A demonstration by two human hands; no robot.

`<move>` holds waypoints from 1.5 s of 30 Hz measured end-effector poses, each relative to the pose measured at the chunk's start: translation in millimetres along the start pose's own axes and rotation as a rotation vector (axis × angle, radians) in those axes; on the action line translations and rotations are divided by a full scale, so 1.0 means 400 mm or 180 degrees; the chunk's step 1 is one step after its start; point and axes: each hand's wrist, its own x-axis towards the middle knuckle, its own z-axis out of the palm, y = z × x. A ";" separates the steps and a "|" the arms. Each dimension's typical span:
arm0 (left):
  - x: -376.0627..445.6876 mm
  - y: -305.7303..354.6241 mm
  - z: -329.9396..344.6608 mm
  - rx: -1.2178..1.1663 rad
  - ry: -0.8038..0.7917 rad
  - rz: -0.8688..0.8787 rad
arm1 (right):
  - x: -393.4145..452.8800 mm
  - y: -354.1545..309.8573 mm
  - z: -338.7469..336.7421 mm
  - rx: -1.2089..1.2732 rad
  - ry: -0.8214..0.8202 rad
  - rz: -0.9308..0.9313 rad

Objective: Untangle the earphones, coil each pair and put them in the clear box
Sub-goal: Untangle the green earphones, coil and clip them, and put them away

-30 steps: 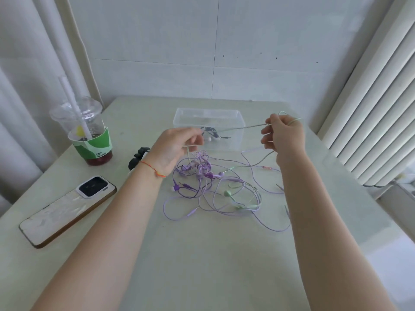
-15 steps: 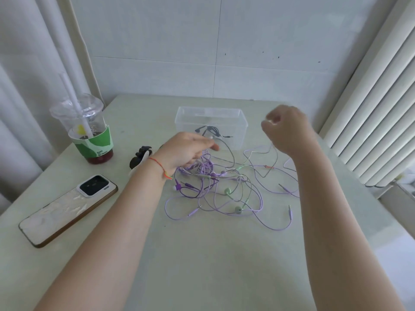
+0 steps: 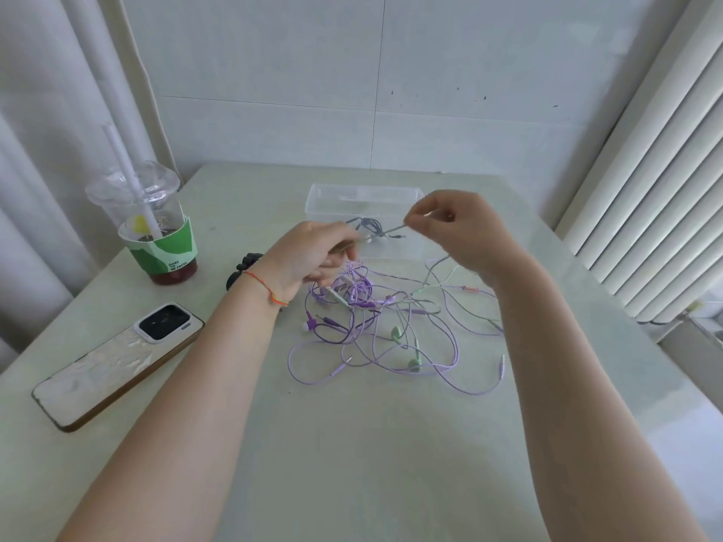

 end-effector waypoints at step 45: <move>0.015 -0.025 0.002 0.0049 0.0560 0.0831 | 0.029 0.055 -0.039 -0.0381 0.0744 0.0911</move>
